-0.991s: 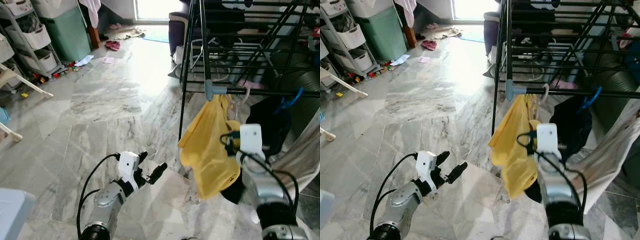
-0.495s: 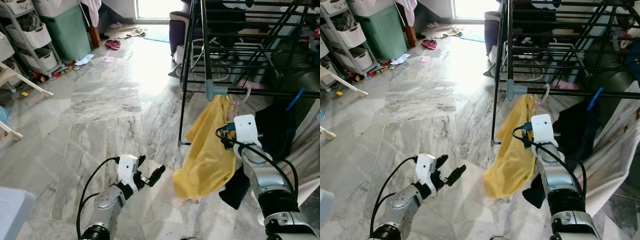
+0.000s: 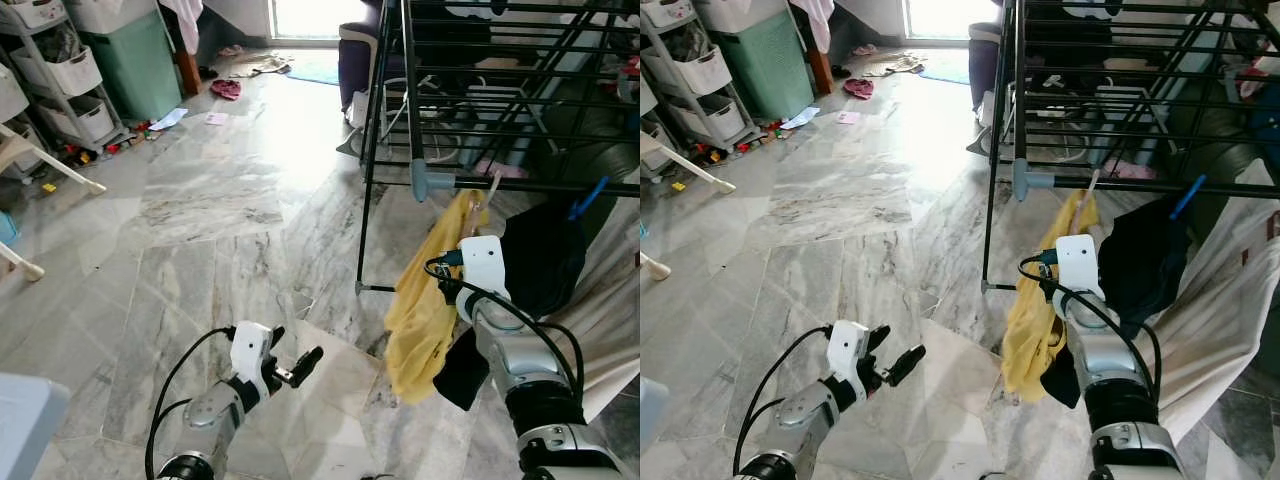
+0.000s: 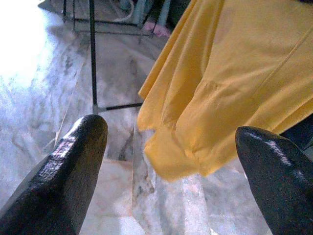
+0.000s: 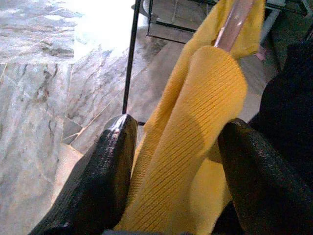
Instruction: Hang hanger
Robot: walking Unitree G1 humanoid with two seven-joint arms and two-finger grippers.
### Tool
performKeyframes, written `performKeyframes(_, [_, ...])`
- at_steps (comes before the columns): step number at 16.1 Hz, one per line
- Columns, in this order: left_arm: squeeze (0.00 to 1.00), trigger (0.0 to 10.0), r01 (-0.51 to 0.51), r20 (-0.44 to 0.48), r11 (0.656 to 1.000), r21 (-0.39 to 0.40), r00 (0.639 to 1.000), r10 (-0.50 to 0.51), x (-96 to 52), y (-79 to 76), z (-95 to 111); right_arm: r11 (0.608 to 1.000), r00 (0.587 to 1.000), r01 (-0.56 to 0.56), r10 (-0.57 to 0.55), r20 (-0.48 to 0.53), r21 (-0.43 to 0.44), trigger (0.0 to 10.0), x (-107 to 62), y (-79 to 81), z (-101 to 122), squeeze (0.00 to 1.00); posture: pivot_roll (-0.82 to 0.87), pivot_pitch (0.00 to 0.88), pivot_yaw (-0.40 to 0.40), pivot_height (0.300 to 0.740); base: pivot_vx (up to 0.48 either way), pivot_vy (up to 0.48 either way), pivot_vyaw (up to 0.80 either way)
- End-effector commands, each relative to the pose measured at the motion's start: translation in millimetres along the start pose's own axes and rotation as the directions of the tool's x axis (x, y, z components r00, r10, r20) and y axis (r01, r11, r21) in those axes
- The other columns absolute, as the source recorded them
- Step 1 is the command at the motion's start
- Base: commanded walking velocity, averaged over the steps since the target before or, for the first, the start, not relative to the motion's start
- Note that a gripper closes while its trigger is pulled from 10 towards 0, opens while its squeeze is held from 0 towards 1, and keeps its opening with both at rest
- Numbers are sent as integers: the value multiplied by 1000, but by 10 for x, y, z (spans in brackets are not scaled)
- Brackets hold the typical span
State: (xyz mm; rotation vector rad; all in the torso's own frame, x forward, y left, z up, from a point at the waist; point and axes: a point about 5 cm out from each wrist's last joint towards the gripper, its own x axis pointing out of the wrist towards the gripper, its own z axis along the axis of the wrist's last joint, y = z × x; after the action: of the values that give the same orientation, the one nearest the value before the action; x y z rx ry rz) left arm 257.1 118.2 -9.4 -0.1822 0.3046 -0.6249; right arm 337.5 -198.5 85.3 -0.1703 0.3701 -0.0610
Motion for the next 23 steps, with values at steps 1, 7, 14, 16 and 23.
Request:
performKeyframes(1, [0, 10000, -16, -19, 1000, 12, 1000, 16, -18, 34, -15, 999, 999, 29, -28, -30, 30, 0, -11, -26, -69, 0, -190, 67, 10, 740, 0, 0, 0])
performKeyframes(7, [0, 10000, -46, -99, 999, -12, 994, 45, -59, 31, -151, 985, 990, 139, -134, -52, 103, 0, -28, -176, -103, 0, -199, 64, 16, 740, 0, 0, 0])
performKeyframes(14, [0, 10000, -126, 4, 991, -54, 992, 127, 95, 210, 197, 992, 996, 82, -77, -56, 99, 0, -81, -51, -198, 0, -191, 71, 16, 740, 0, 0, 0])
performKeyframes(16, [0, 10000, -200, -21, 980, -19, 980, 199, 90, 313, 255, 992, 996, 78, -73, -55, 99, 0, -85, -34, -196, 0, -194, 70, 21, 740, 0, 0, 0])
performKeyframes(23, [0, 10000, -402, 356, 904, 148, 874, 331, 169, 373, 960, 995, 997, 64, -61, -36, 81, 0, -107, 7, -202, 0, -171, 77, 15, 740, 0, 0, 0])
